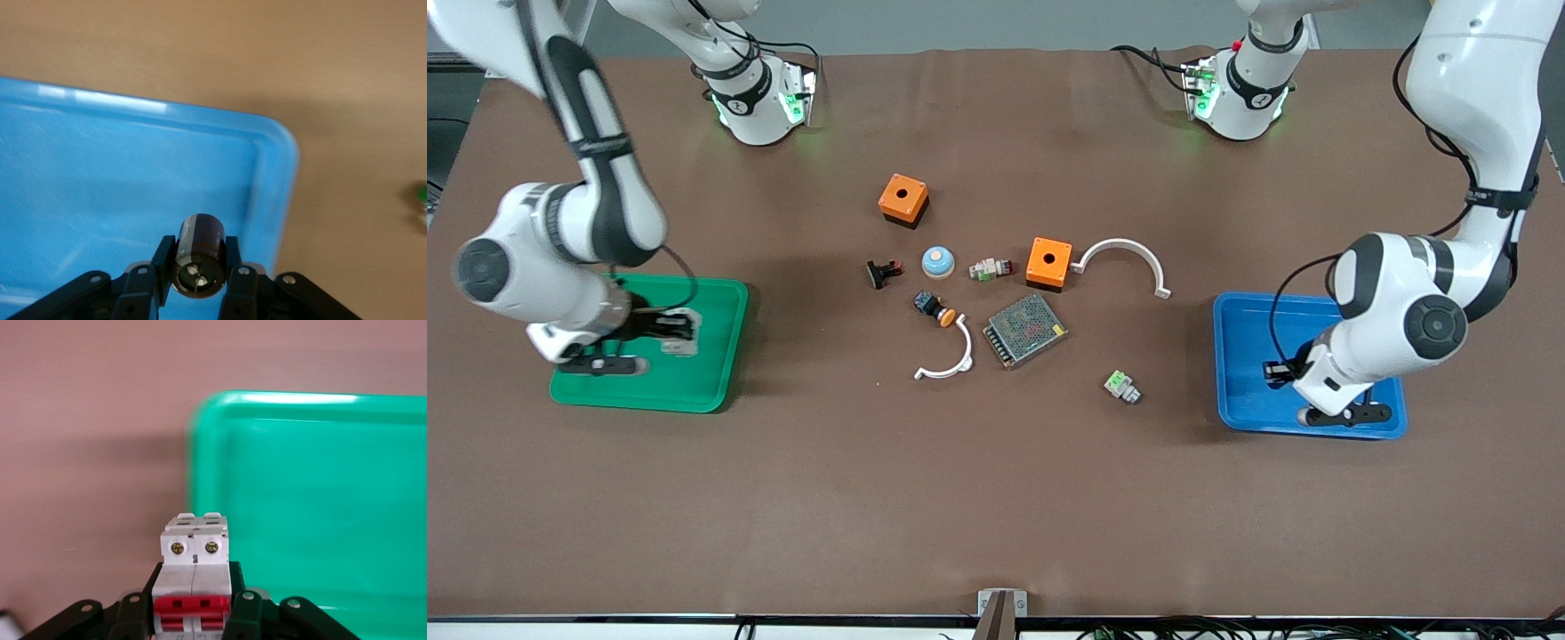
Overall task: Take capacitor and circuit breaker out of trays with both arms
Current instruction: 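Lift the capacitor and breaker out of the trays toward the table center, then lower the capacitor and breaker onto the table near the white arc clip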
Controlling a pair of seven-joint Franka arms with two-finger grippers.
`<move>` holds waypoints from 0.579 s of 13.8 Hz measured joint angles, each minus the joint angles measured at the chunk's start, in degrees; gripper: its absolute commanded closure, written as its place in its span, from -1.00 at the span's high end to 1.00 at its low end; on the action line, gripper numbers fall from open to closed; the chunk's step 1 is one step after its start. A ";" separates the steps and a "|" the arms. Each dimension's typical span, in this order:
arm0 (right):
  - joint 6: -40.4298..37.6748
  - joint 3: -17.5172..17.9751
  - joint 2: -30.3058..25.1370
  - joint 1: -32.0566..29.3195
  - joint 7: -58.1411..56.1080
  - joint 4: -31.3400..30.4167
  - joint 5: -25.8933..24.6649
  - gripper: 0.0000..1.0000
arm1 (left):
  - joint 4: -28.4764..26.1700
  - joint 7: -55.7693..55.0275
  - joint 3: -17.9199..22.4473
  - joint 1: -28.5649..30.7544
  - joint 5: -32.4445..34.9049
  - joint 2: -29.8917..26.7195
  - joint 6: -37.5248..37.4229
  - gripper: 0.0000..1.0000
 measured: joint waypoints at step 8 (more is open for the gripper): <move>11.57 0.20 5.47 23.11 29.69 1.07 2.04 -1.00 | -7.92 -22.85 -9.72 -3.16 0.00 -0.94 4.44 -1.00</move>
